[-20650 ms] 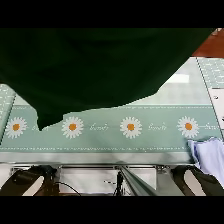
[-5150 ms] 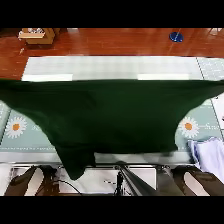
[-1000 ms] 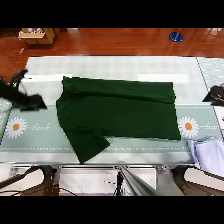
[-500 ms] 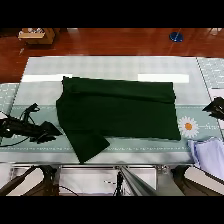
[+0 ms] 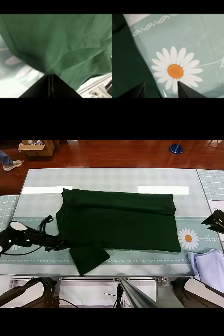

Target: Fold the shirts.

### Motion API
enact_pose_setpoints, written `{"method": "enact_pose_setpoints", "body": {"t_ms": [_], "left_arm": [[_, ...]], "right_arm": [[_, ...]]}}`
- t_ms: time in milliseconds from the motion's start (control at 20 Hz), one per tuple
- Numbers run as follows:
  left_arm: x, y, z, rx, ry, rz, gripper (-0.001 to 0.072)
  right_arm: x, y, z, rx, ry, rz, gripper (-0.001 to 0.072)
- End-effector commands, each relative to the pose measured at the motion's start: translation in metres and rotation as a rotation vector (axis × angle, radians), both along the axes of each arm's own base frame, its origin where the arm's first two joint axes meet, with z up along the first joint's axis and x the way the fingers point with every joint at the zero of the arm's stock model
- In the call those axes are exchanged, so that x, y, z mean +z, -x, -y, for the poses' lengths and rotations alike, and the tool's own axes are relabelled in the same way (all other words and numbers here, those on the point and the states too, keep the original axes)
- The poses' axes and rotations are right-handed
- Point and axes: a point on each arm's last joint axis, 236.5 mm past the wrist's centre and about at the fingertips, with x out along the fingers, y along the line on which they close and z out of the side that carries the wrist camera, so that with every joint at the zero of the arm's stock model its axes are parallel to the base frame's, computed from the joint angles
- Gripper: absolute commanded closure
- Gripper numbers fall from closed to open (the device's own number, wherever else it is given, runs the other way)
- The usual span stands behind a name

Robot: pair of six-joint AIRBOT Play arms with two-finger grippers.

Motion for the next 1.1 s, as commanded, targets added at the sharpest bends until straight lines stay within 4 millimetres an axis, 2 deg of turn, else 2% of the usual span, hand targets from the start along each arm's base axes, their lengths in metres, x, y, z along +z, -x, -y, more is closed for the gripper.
{"method": "enact_pose_setpoints", "body": {"t_ms": [0,50,150,200,250,350,550,650,750,900,1050], "left_arm": [[-0.009,0.004,0.009,-0.033,-0.011,-0.016,0.0679],[-0.009,0.005,0.007,-0.034,-0.013,-0.018,0.0679],[-0.009,0.006,0.005,-0.042,-0.019,-0.021,0.068],[-0.01,0.007,0.004,-0.045,-0.025,-0.022,0.068],[-0.011,0.008,0.002,-0.049,-0.03,-0.022,0.0681],[-0.012,0.009,-0.001,-0.056,-0.042,-0.023,0.0681],[-0.012,0.009,-0.003,-0.056,-0.046,-0.02,0.0681],[-0.012,0.009,-0.003,-0.055,-0.045,-0.02,0.0681],[-0.012,0.009,-0.003,-0.055,-0.044,-0.021,0.0681],[-0.012,0.009,-0.003,-0.055,-0.045,-0.021,0.0681],[-0.012,0.009,-0.003,-0.055,-0.045,-0.02,0.0681]], "right_arm": [[0.003,0.003,0.001,0.002,0.014,-0.001,0.0237],[0.002,0.009,0.001,0.012,0.017,-0.027,0.0235],[-0.005,0.026,0.014,0.013,0.073,-0.101,0.0177],[-0.01,0.034,0.02,0.001,0.094,-0.134,0.0177],[-0.016,0.041,0.018,-0.013,0.071,-0.151,0.0177],[-0.033,0.058,0.0,-0.041,-0.032,-0.182,0.0177],[-0.067,0.085,-0.053,-0.015,-0.227,-0.214,0.0162],[-0.081,0.099,-0.065,0.004,-0.251,-0.239,0.0162],[-0.089,0.097,-0.075,-0.006,-0.276,-0.213,0.0162],[-0.091,0.08,-0.092,-0.039,-0.342,-0.128,0.0162],[-0.096,0.083,-0.1,-0.055,-0.365,-0.128,0.0163]]}}
